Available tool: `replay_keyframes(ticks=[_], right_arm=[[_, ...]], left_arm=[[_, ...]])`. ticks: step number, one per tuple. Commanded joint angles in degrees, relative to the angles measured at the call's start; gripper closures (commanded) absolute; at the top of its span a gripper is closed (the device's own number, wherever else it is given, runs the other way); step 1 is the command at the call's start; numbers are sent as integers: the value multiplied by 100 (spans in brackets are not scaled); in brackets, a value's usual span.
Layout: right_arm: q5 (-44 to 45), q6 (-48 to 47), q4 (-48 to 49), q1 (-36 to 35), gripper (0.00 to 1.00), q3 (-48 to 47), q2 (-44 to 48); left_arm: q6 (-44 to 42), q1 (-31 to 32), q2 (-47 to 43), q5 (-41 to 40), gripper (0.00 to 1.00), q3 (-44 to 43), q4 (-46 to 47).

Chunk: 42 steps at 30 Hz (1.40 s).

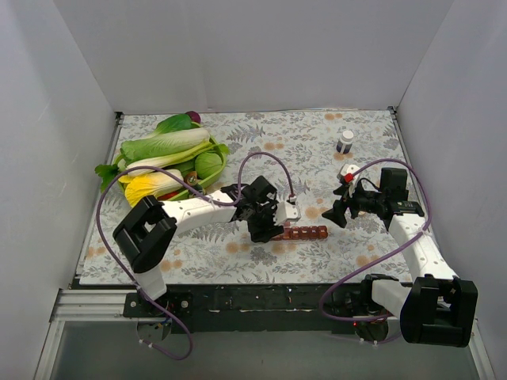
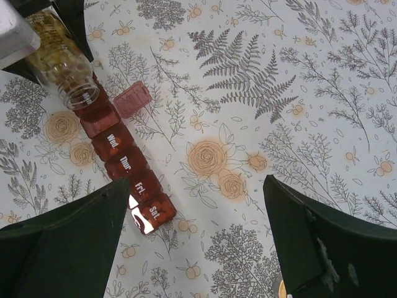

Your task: Sort the pills into containers

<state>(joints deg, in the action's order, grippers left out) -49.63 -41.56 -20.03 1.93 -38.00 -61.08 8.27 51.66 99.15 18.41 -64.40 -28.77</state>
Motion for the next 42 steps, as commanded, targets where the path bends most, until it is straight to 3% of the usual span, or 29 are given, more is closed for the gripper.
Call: replay_keyframes(ticks=[1,42], right_arm=[[-135,-71,-71,53,4,-138,35],[-179,-89,-124,114,4,-164,-9]], left_arm=[[-194,64,25,-119,100,-354,-260],[-546,363,570,-857,100,-1347,-1350]])
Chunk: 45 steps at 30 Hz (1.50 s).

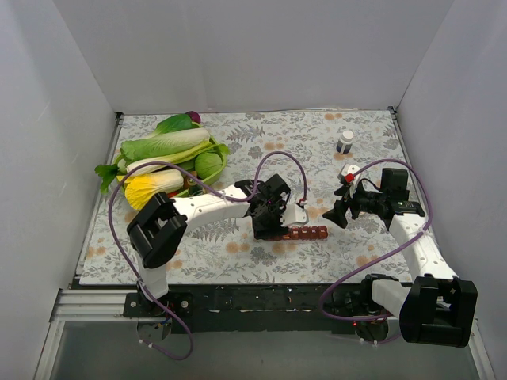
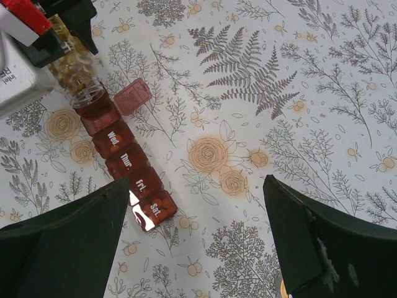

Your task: Sort the pills into containers

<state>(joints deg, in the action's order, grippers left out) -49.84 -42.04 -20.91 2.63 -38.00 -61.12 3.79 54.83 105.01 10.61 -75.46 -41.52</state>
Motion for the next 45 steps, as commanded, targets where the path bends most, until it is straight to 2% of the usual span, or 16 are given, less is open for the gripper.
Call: replay_keyframes(ticks=[1,45], right_arm=[[-157,-41,-45,44,4,-164,4],[-184,-59,-80,79,4,-182,-58]], left_arm=[[-98,54,-7,-77,100,-258,-76],[-168,415,292,-973,100,-812,-638]])
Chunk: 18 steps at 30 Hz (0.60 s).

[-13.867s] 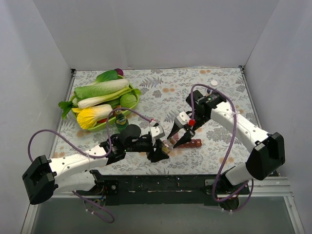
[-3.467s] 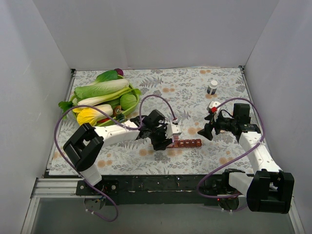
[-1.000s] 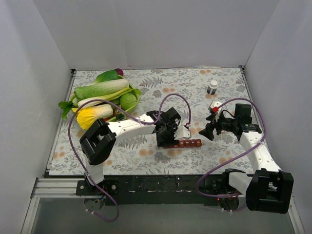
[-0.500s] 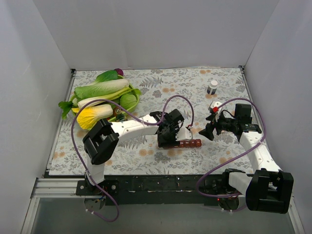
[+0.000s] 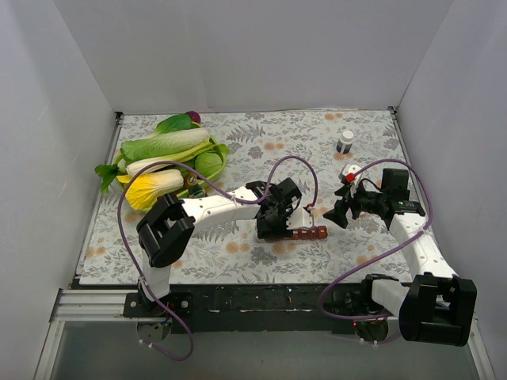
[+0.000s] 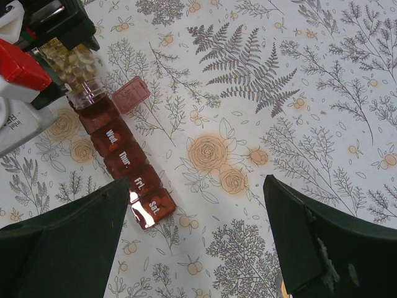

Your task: Sort the pills into containers

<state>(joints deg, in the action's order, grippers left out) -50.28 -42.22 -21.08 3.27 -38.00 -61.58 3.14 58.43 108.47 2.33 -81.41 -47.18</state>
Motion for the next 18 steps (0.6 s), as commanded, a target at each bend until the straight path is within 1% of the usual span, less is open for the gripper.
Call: replay_keyframes(ticks=[1,10,11,18], right_arm=[[-157,-41,-71,25,4,-173,-12],[-149,-41,-72,25,4,-182,-21],[-157,-41,-72,34,4,-182,-21],[-149,-50,-80,34,4,-182,-12]], left_arm=[[-111,63,-54,-162,100,-218,-81],[-138,124,-10,-162,100,-253,-125],[-147,142,-1,-336,100,-262,-134],[-190,212,61,-487,100,-279,-178]])
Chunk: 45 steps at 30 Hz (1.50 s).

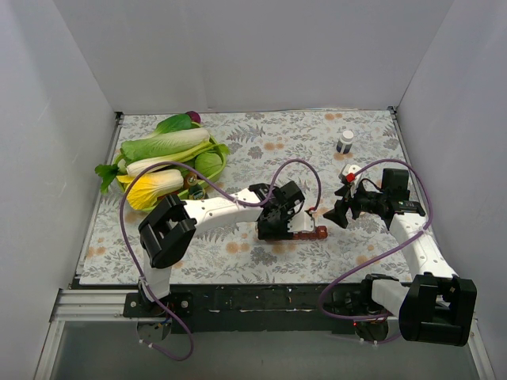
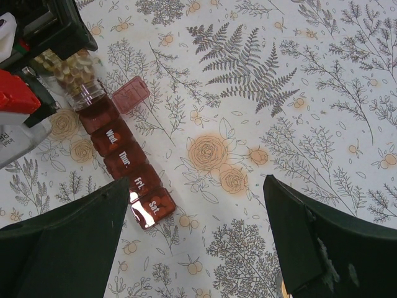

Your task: Sort the pills into containers

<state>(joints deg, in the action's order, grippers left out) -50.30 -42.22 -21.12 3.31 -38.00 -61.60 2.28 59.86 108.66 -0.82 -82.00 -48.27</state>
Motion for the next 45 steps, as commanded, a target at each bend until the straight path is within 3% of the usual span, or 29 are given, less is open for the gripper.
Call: replay_keyframes(ticks=[1,36,45], right_arm=[[-146,-50,-67,29,4,-182,-10],[-146,-67,-85,38,4,-182,-36],[-138,-67,-85,38,4,-182,-27]], left_arm=[[-105,70,58,-216,100,-220,-68],[-167,228,23,-665,100,-273,-104],[-9,132,-301,-358,100,-10,247]])
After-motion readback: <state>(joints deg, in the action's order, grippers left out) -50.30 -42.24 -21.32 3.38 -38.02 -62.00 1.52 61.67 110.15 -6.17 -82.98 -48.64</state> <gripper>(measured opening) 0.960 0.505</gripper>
